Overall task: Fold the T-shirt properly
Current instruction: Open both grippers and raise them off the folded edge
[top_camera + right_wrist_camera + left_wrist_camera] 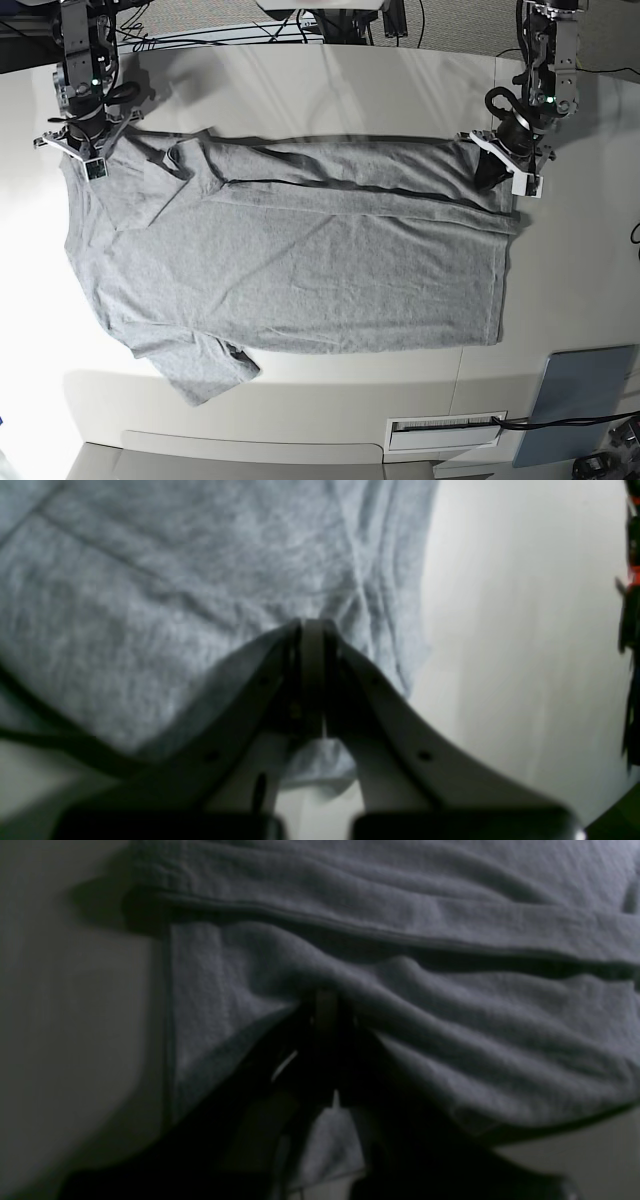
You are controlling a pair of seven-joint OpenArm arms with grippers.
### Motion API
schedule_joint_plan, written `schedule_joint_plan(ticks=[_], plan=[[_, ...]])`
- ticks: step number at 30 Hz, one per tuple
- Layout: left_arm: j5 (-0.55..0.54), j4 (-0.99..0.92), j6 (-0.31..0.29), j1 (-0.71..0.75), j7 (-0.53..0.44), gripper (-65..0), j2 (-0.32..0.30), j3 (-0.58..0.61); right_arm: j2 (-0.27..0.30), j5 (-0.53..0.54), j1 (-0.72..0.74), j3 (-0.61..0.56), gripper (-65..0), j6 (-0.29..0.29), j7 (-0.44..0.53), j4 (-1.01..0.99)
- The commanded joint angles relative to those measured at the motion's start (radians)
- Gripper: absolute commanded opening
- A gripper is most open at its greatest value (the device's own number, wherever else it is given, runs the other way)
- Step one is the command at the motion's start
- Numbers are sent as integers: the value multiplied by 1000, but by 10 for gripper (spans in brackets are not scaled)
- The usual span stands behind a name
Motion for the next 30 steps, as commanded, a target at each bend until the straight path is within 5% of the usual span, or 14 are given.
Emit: schedule_joint_plan(ticks=[1, 7, 20, 30], plan=[[31, -8, 6, 36, 94, -650, -9, 3, 15, -7, -11, 9, -650, 9, -45, 5], [101, 39, -70, 135, 109, -650, -21, 3, 52, -42, -107, 10, -650, 11, -29, 6], [146, 105, -72, 379, 113, -650, -123, 3, 61, -60, -366, 208, -650, 50, 5, 97], [213, 106, -72, 459, 109, -650, -126, 3, 61, -61, -458, 212, -650, 36, 3, 156]])
